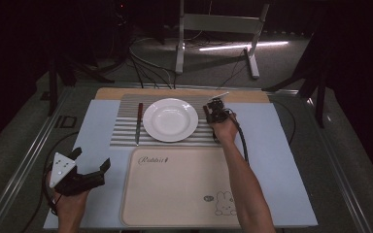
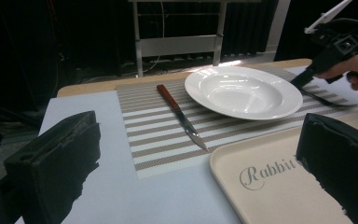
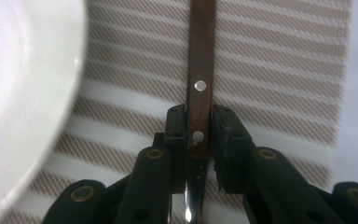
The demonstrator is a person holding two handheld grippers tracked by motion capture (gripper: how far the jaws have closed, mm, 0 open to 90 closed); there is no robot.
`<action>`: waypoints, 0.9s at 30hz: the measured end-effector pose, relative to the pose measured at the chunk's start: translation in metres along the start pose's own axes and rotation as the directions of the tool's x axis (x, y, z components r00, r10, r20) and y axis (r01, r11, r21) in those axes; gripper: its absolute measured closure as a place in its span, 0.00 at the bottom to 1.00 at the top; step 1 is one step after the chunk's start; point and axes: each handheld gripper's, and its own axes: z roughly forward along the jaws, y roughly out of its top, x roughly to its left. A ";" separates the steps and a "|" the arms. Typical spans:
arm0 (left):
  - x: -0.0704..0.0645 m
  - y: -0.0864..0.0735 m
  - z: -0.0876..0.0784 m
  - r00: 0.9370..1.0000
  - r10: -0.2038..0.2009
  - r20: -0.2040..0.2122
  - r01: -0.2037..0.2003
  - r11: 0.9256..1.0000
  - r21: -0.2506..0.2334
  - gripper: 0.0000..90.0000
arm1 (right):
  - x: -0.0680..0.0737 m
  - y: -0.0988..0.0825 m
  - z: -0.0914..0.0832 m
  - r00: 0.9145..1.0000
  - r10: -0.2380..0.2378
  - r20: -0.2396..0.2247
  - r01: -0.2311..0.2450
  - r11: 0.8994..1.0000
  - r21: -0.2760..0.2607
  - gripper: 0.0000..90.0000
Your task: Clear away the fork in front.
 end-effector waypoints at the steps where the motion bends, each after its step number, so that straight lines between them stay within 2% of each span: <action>1: 0.000 0.000 0.000 1.000 0.003 0.000 -0.003 1.000 0.002 0.00 | -0.004 -0.002 -0.002 1.000 0.008 -0.011 -0.007 1.000 0.011 0.86; 3: -0.001 0.000 0.000 1.000 0.004 -0.001 -0.004 1.000 0.003 0.00 | -0.010 -0.006 -0.007 1.000 0.009 -0.015 -0.009 0.999 0.045 0.87; 4: -0.001 0.000 0.001 1.000 0.006 0.000 -0.006 1.000 0.004 0.00 | -0.012 -0.008 -0.009 1.000 -0.005 -0.002 0.005 0.998 0.056 0.87; 8: -0.003 0.000 0.002 1.000 0.012 0.002 -0.012 1.000 0.010 0.00 | -0.020 -0.016 -0.017 0.999 -0.032 0.014 0.031 0.997 0.067 0.87; 14: -0.005 -0.001 0.003 1.000 0.017 0.003 -0.017 1.000 0.018 0.00 | -0.020 -0.018 -0.016 0.995 -0.089 0.055 0.083 0.992 0.098 0.86; 18: -0.004 -0.001 0.003 1.000 0.014 0.003 -0.014 1.000 0.018 0.00 | -0.019 -0.017 -0.016 0.992 -0.110 0.060 0.102 0.988 0.115 0.86; 24: -0.004 -0.001 0.004 1.000 0.013 0.004 -0.013 1.000 0.019 0.00 | -0.022 -0.018 -0.017 0.994 -0.101 0.041 0.096 0.990 0.104 0.87; 27: -0.003 -0.002 0.005 1.000 0.013 0.004 -0.013 1.000 0.024 0.00 | -0.021 -0.020 -0.020 0.992 -0.123 0.033 0.120 0.990 0.070 0.87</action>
